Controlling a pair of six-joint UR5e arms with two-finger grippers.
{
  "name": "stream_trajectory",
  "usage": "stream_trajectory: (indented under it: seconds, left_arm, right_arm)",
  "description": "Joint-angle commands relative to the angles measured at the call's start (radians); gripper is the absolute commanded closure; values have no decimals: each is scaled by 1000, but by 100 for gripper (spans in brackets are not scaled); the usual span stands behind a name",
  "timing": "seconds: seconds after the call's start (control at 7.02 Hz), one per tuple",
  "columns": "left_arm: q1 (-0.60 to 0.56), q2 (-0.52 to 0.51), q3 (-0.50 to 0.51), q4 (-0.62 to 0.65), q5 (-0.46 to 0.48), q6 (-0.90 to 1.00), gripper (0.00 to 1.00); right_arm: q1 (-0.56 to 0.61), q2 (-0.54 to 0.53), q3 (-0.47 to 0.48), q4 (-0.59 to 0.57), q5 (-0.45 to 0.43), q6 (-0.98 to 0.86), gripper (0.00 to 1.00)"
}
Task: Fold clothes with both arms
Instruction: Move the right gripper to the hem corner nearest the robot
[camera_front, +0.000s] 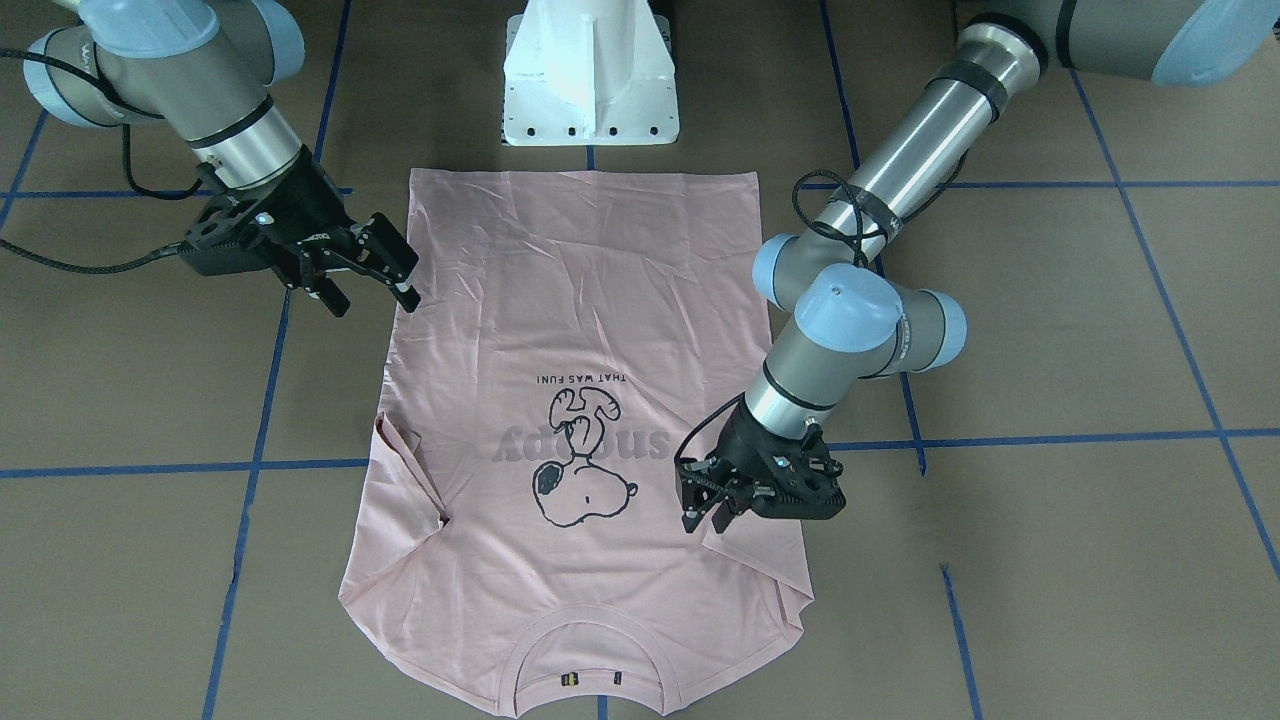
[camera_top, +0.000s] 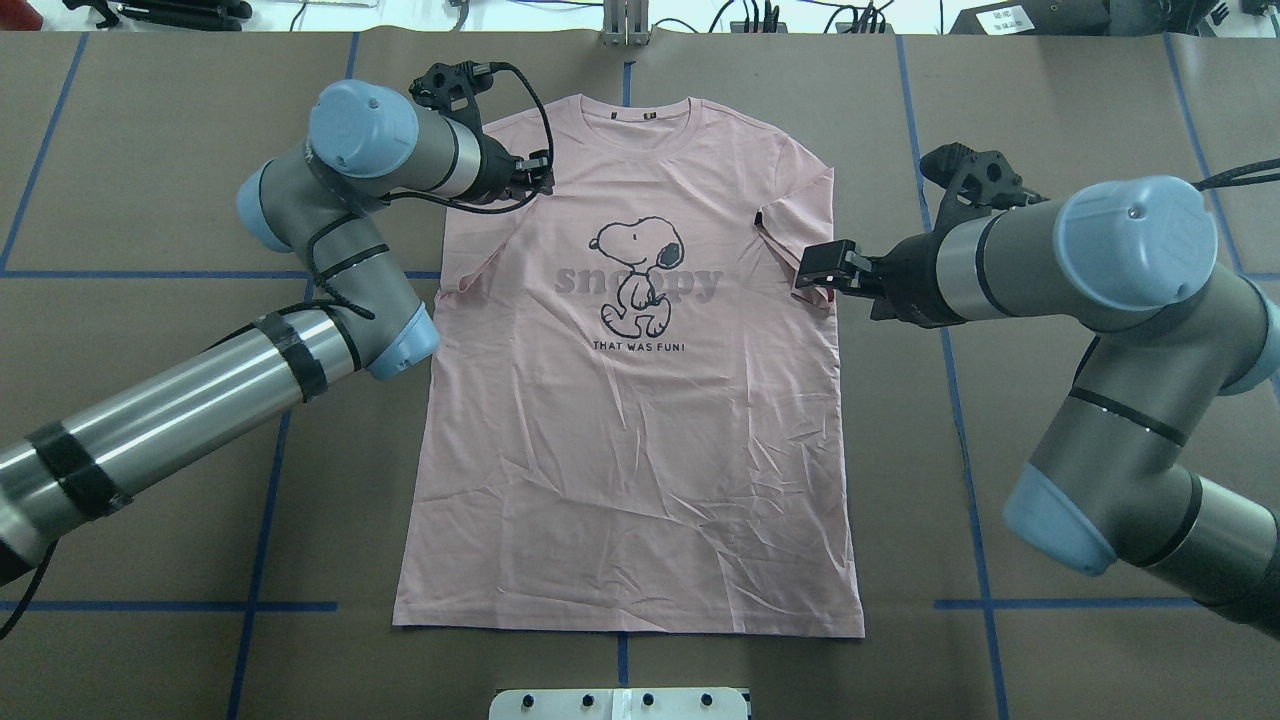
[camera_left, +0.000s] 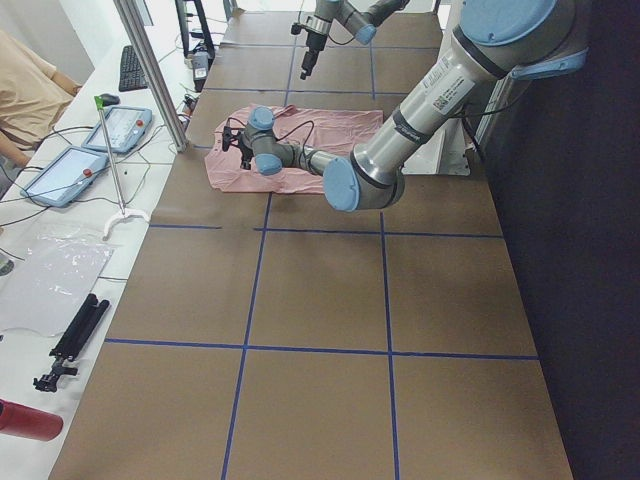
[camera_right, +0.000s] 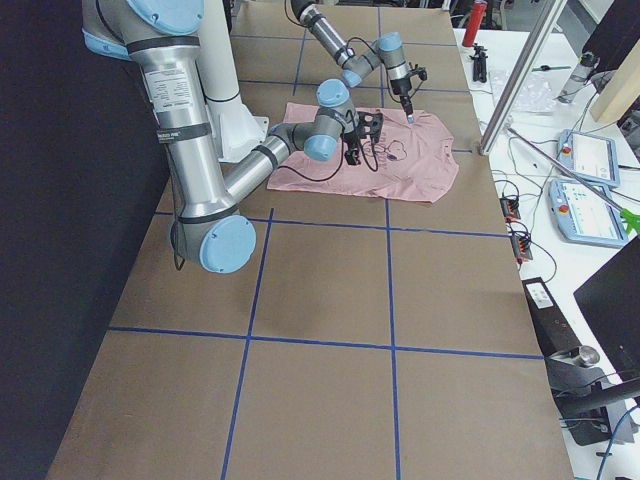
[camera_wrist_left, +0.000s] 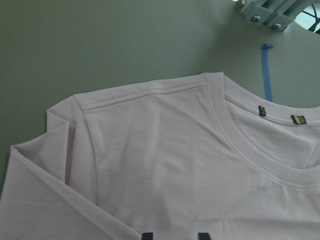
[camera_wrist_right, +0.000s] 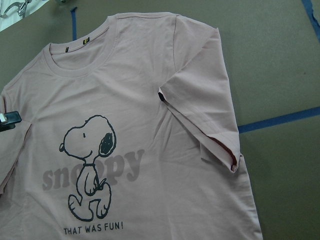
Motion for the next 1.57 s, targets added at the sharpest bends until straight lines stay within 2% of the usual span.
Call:
stream_trajectory:
  seconds: [0.0, 0.14, 0.28, 0.57, 0.71, 1.28, 1.42]
  left_arm:
    - [67, 170, -289, 10, -4, -88, 55]
    - [69, 180, -310, 10, -4, -109, 54]
    - [69, 182, -308, 10, -2, -111, 53]
    - [70, 182, -308, 8, -2, -111, 52]
    - [72, 182, -310, 8, -2, -111, 52]
    - [75, 183, -308, -1, -2, -139, 51]
    - [75, 183, -308, -1, -2, -140, 51]
  right_arm:
    - [-254, -61, 106, -13, -223, 272, 1]
    - [-394, -127, 122, -13, -346, 401, 7]
    - [-494, -155, 149, -43, -464, 435, 14]
    - [-553, -165, 195, -230, -484, 468, 19]
    - [-571, -166, 197, -235, -481, 584, 21]
    - [-599, -203, 165, -238, -453, 599, 30]
    - [-596, -202, 162, -238, -450, 597, 36]
